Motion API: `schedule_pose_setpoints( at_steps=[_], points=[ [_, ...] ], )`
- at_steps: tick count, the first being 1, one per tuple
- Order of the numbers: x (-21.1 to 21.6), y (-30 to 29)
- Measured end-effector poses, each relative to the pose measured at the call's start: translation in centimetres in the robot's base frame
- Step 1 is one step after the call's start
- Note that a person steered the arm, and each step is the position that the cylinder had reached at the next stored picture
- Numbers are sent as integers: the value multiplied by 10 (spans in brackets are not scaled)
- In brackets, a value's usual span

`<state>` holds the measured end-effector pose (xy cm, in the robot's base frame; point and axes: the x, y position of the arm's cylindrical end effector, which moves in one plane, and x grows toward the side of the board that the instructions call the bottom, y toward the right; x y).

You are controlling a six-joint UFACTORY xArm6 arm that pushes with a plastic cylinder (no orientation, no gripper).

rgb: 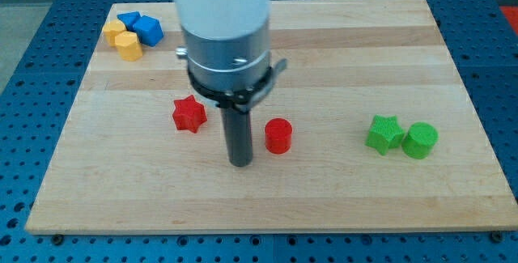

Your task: Point at the red star

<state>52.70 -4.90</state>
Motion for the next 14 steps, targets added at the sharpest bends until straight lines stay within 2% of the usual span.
schedule_pose_setpoints(
  at_steps=[1, 2, 3, 6, 10, 14],
  points=[
    [-27, 28],
    [-35, 69],
    [-21, 147],
    [-21, 120],
    [-22, 120],
    [-21, 51]
  ],
)
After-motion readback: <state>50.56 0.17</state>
